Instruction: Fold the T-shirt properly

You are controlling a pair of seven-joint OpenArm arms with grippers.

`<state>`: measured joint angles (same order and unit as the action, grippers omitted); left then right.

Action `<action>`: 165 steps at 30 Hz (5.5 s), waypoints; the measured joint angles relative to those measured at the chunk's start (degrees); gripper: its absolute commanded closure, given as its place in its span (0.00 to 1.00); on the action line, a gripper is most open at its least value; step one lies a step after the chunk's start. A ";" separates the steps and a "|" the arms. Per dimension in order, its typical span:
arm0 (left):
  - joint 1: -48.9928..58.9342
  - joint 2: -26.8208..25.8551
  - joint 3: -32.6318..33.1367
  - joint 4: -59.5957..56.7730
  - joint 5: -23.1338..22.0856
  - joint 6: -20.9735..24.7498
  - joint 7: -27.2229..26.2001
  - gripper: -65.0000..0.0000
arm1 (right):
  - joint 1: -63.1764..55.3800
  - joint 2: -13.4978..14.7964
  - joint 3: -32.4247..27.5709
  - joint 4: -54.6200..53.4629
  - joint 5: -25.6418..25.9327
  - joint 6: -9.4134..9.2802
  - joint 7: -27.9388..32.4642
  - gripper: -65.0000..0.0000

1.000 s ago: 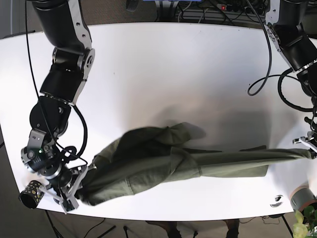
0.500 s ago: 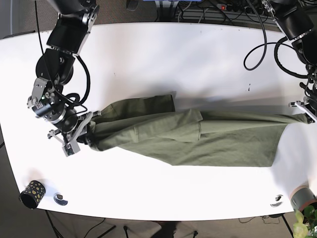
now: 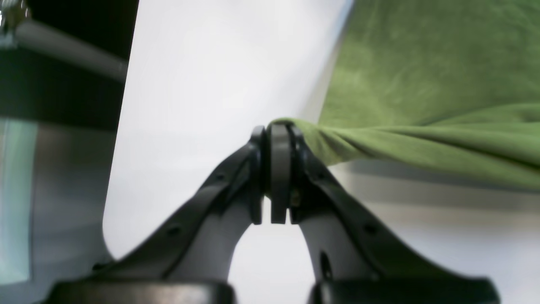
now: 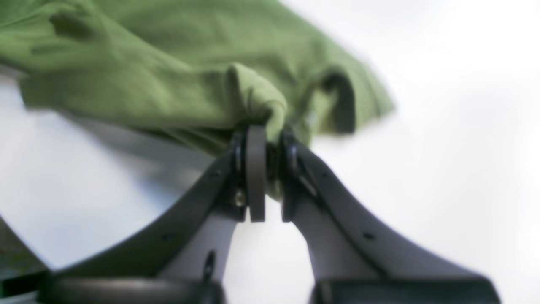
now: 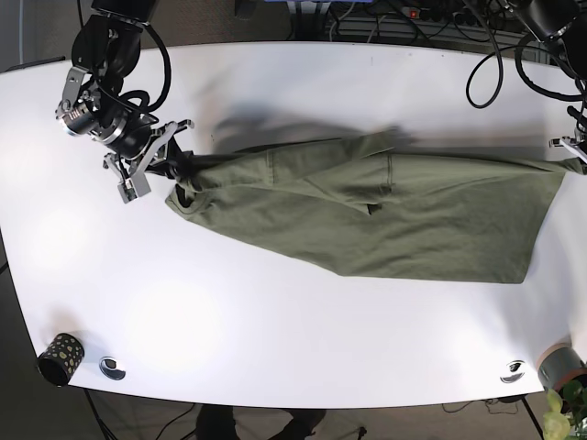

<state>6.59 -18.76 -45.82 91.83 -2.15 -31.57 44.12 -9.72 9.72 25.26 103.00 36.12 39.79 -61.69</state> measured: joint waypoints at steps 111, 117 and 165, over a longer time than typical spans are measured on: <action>-6.10 3.26 12.74 -0.17 1.22 0.68 2.43 1.00 | -10.29 -4.83 8.68 8.57 -10.29 0.17 -2.10 1.00; -16.11 3.34 19.12 1.97 -0.07 0.09 5.68 1.00 | 1.99 -1.16 8.87 8.59 -10.32 0.15 -7.76 1.00; -75.80 -4.42 28.09 -14.82 0.63 11.23 12.07 1.00 | 80.08 10.40 -14.19 -39.41 -17.59 0.28 -14.29 1.00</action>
<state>-69.21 -23.18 -17.74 77.01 -1.52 -20.34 56.18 70.37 20.12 11.07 63.59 18.52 40.07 -75.99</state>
